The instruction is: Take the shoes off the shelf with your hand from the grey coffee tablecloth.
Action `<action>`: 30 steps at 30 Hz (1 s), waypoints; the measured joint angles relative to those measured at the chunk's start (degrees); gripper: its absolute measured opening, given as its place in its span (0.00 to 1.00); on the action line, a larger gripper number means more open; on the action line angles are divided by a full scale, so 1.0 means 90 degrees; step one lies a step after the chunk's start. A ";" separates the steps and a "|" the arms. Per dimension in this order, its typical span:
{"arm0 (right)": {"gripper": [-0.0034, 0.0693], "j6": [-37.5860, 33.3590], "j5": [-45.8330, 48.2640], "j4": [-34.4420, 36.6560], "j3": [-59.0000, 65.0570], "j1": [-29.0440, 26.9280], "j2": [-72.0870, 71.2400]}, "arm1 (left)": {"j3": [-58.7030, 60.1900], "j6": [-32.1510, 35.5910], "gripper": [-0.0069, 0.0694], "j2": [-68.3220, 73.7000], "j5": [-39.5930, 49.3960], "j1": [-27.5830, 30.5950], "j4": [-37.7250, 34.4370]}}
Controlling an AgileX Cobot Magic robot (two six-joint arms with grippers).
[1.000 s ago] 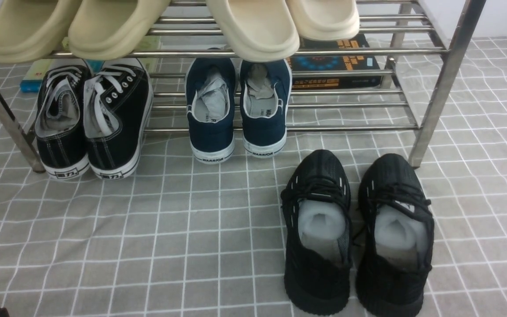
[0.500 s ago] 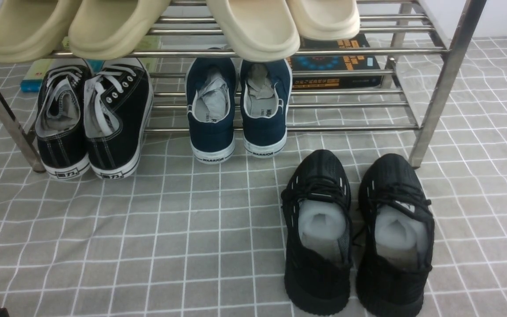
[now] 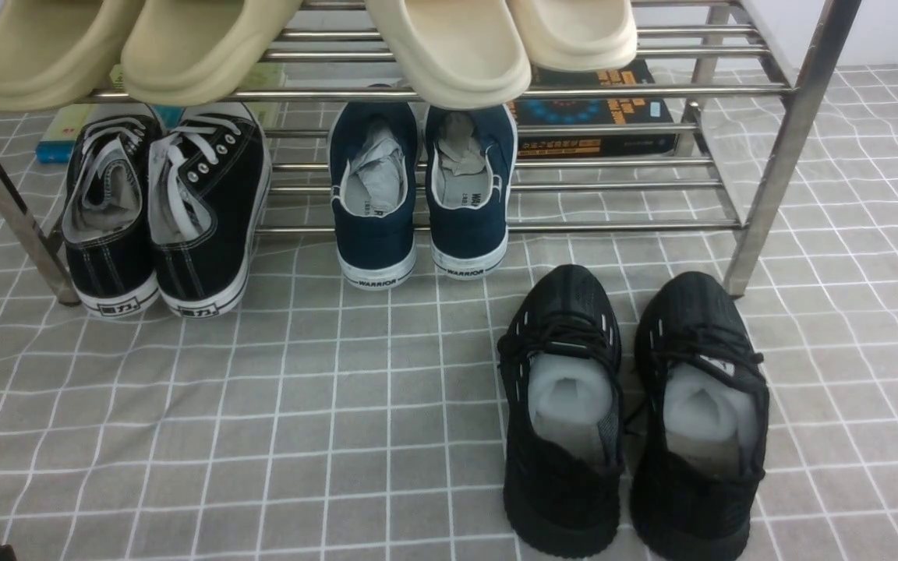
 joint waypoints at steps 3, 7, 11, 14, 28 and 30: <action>0.14 0.0006 0.0000 0.0000 0.0000 0.0000 0.0000 | 0.0000 0.0000 0.41 0.0000 0.0000 0.0000 0.0000; 0.14 0.0006 0.0000 0.0000 0.0000 0.0000 0.0000 | 0.0000 0.0000 0.41 0.0000 0.0000 0.0000 0.0000; 0.15 0.0006 0.0000 0.0000 0.0000 0.0000 0.0000 | 0.0000 0.0000 0.41 0.0000 0.0000 0.0000 0.0000; 0.15 0.0006 0.0000 0.0000 0.0000 0.0000 0.0000 | 0.0000 0.0000 0.41 0.0000 0.0000 0.0000 0.0000; 0.18 0.0006 0.0000 0.0000 0.0000 0.0000 0.0000 | 0.0000 0.0000 0.41 0.0000 0.0000 0.0000 0.0000; 0.18 0.0006 0.0000 0.0000 0.0000 0.0000 0.0000 | 0.0000 0.0000 0.41 0.0000 0.0000 0.0000 0.0000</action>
